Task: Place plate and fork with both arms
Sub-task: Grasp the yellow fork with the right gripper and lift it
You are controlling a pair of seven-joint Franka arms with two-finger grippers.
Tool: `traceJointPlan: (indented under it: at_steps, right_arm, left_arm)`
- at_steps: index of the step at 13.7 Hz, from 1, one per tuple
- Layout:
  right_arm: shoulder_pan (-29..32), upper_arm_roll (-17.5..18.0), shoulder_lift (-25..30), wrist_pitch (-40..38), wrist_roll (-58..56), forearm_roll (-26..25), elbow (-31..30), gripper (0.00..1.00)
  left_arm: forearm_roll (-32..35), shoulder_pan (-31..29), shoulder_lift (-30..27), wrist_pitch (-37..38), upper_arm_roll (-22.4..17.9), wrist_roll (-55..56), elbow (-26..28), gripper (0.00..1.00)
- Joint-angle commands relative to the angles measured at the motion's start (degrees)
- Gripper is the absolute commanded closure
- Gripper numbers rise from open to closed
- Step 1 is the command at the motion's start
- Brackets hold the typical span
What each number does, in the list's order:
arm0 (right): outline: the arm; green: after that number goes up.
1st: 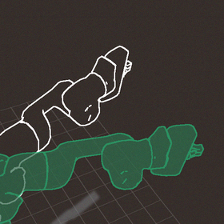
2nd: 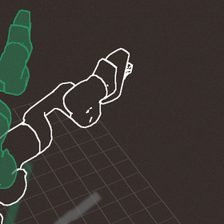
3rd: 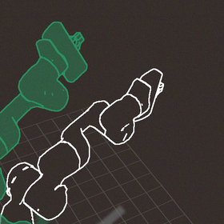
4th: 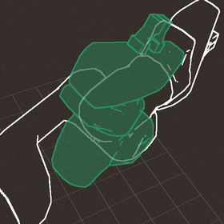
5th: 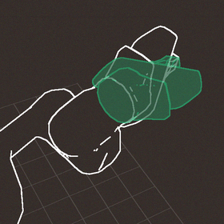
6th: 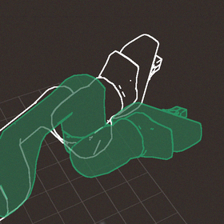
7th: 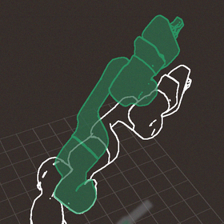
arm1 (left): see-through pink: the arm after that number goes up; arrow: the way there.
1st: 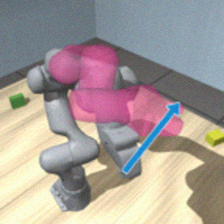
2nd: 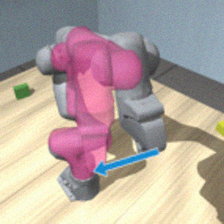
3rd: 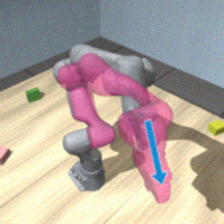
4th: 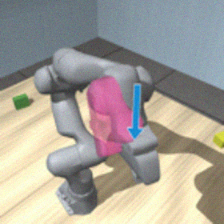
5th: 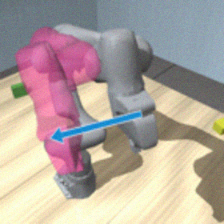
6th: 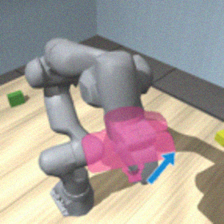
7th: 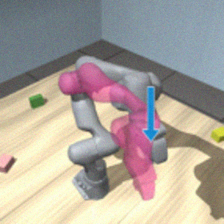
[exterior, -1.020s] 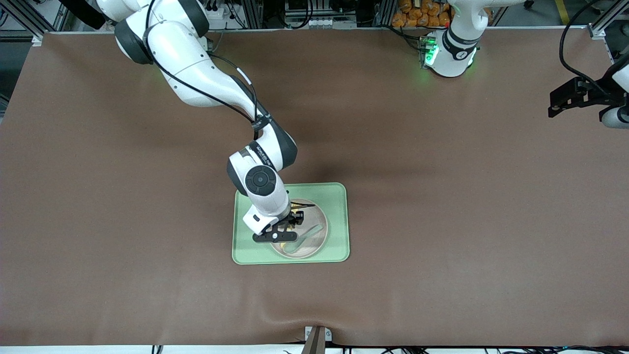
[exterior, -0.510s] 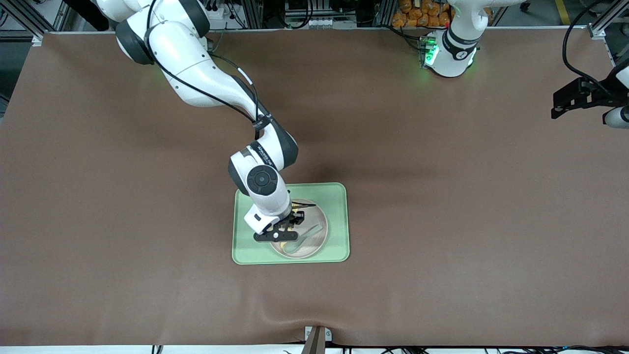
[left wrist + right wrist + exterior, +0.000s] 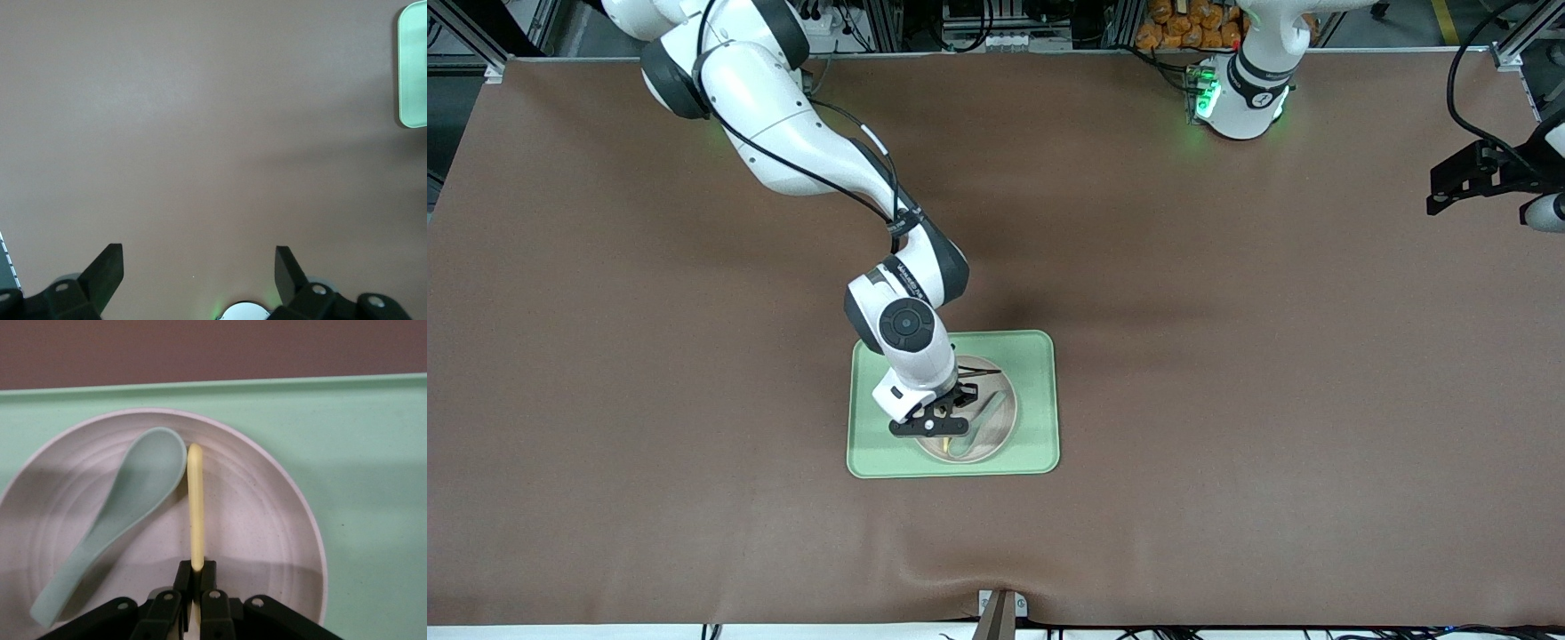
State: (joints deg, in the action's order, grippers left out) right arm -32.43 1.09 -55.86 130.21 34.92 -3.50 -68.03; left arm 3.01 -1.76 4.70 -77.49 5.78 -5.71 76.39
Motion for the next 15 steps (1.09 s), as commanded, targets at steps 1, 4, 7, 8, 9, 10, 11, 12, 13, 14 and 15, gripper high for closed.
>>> traceJointPlan:
  at_steps: [1, 4, 7, 8, 9, 10, 11, 12, 13, 14, 15]
  right_arm:
    - [-0.27, -0.74, -0.31, -1.53, 1.12, -0.64, 2.55, 1.0]
    - [1.22, 0.13, 0.92, -4.96, 1.12, 0.07, 3.17, 1.0]
    - [6.22, 2.33, 3.2, -5.32, 0.33, 4.71, 3.61, 1.0]
    - [8.33, 3.73, 3.56, -5.41, -1.42, 5.25, 3.61, 1.0]
    - [10.18, 5.4, 4.17, -5.32, -3.43, 5.6, 3.26, 1.0]
    - [11.5, 6.11, 4.44, -5.41, -4.93, 5.52, 3.0, 1.0]
    - [11.6, 6.12, 4.61, -5.32, -6.95, 5.43, 1.86, 1.0]
    - [12.38, 6.12, 5.05, -5.23, -9.75, 5.43, 0.55, 1.0]
    - [13.44, 6.29, 5.23, -4.88, -12.39, 5.52, -0.77, 1.0]
    - [13.97, 6.29, 5.41, -4.88, -14.07, 5.52, -1.48, 1.0]
    - [14.06, 6.29, 6.02, -4.79, -14.44, 5.52, -2.45, 1.0]
  left_arm:
    - [0.42, -0.09, -0.39, -0.47, 0.28, -1.23, 0.07, 0.0]
    - [0.24, -0.35, -0.39, -0.65, 0.28, -1.23, -0.02, 0.0]
    - [0.24, -0.53, -0.39, -0.56, 0.28, -1.23, 0.16, 0.0]
    - [0.24, -0.61, -0.39, -0.56, 0.19, -1.23, 0.16, 0.0]
    - [0.24, -0.61, -0.39, -0.56, 0.1, -1.23, 0.16, 0.0]
    - [0.24, -0.61, -0.39, -0.56, 0.1, -1.23, 0.16, 0.0]
    - [0.24, -0.61, -0.39, -0.56, 0.1, -1.23, 0.16, 0.0]
    - [0.24, -0.61, -0.39, -0.56, 0.1, -1.23, 0.16, 0.0]
    - [0.24, -0.61, -0.39, -0.56, 0.1, -1.23, 0.25, 0.0]
    - [0.24, -0.61, -0.39, -0.56, 0.02, -1.23, 0.25, 0.0]
    - [0.24, -0.88, -0.39, -0.56, 0.02, -1.23, 0.25, 0.0]
